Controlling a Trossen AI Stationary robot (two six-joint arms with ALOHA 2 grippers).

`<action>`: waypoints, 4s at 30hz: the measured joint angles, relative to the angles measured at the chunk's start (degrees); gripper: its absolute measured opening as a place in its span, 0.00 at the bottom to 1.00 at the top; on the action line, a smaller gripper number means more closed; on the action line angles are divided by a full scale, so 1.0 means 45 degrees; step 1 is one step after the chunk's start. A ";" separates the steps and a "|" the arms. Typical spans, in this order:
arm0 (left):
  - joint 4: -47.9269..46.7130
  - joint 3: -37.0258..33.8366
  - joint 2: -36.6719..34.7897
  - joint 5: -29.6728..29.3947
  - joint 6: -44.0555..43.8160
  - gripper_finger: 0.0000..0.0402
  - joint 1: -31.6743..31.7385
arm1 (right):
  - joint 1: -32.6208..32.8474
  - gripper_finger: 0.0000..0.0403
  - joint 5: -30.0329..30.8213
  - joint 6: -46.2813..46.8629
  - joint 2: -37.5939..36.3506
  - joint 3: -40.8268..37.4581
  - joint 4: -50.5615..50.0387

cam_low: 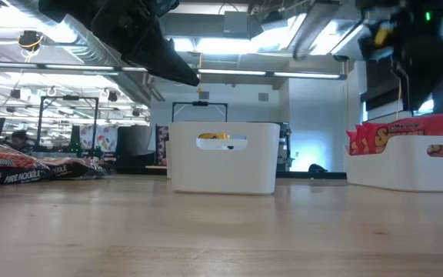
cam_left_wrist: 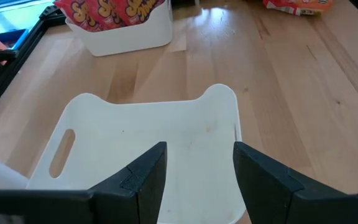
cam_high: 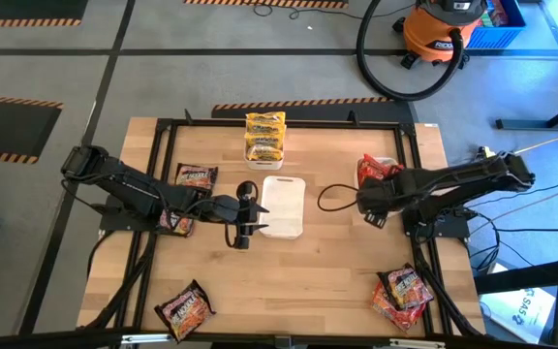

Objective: Sort Maruchan noodles
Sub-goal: Move the black noodle pack to the top, then put the orange noodle pack into the bottom right white bin

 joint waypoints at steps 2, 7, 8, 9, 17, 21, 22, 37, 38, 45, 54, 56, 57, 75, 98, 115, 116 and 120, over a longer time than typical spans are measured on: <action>0.0000 0.0000 0.0000 0.0000 0.0000 0.44 0.0000 | 0.0128 0.71 -0.0948 0.0359 0.0000 0.0742 -0.0036; 0.0000 0.0000 0.0000 0.0000 0.0000 0.44 0.0000 | 0.1537 0.72 -0.2593 0.1539 -0.0005 0.1452 0.2077; 0.0000 0.0000 0.0000 0.0000 0.0000 0.44 0.0000 | 0.1884 0.72 -0.2743 0.1709 0.0000 0.1412 0.2616; 0.0000 0.0000 0.0000 0.0000 0.0000 0.44 0.0000 | 0.2254 0.72 -0.2836 0.1905 0.0036 0.1362 0.3103; 0.0005 0.0005 0.0000 0.0020 -0.0005 0.44 0.0000 | 0.5178 0.72 -0.2932 0.4699 0.1062 0.1205 0.4427; 0.0127 0.0005 0.0000 0.0039 -0.0005 0.44 0.0000 | 0.6200 0.72 -0.3279 0.6587 0.1818 0.1201 0.4245; 0.0130 0.0005 0.0000 0.0042 -0.0010 0.45 0.0002 | 0.6380 0.72 -0.3477 0.7061 0.2000 0.1199 0.4217; 0.0403 0.0015 0.0000 0.0049 -0.0156 0.44 -0.0039 | 0.9618 0.72 -0.6862 1.5209 0.2885 0.1177 0.3813; 0.0403 0.0015 0.0000 0.0049 -0.0253 0.44 -0.0039 | 0.9764 0.72 -0.6868 1.5489 0.2876 0.1113 0.3826; 0.0345 0.0015 0.0000 0.0049 -0.0685 0.44 -0.0034 | 0.9817 0.65 -0.7265 1.5910 0.2875 -0.0331 0.5417; 0.0398 0.0015 0.0000 0.0049 -0.0685 0.44 -0.0034 | 0.8880 0.46 -0.4528 1.3412 0.2875 -0.0626 0.4905; 0.0398 0.0015 0.0000 0.0049 -0.0685 0.45 -0.0034 | 0.8568 0.42 -0.3755 1.2905 0.2875 -0.0634 0.4505; 0.0393 0.0015 0.0000 0.0049 -0.0685 0.45 -0.0034 | 0.8435 0.40 -0.3442 1.2624 0.2875 -0.0635 0.4357; 0.0384 0.0010 0.0000 0.0044 -0.0546 0.45 -0.0034 | 0.9101 0.30 -0.4391 1.1918 0.2838 0.0749 0.6903; 0.0484 0.0000 0.0005 0.0044 -0.0393 0.44 -0.0034 | 0.9936 0.30 -0.6452 1.3354 0.5805 0.0790 0.7887; 0.0457 0.0000 0.0005 0.0044 -0.0444 0.45 -0.0034 | 0.6439 0.30 -0.1324 0.8670 0.6141 0.0768 0.8809; 0.0460 0.0000 0.0005 0.0045 -0.0491 0.44 -0.0034 | 0.6236 0.30 -0.1153 0.8634 0.6145 0.0768 0.8832; 0.0470 0.0000 0.0005 0.0044 -0.0700 0.44 -0.0034 | 0.5667 0.30 -0.0323 0.8221 0.6154 0.0745 0.8821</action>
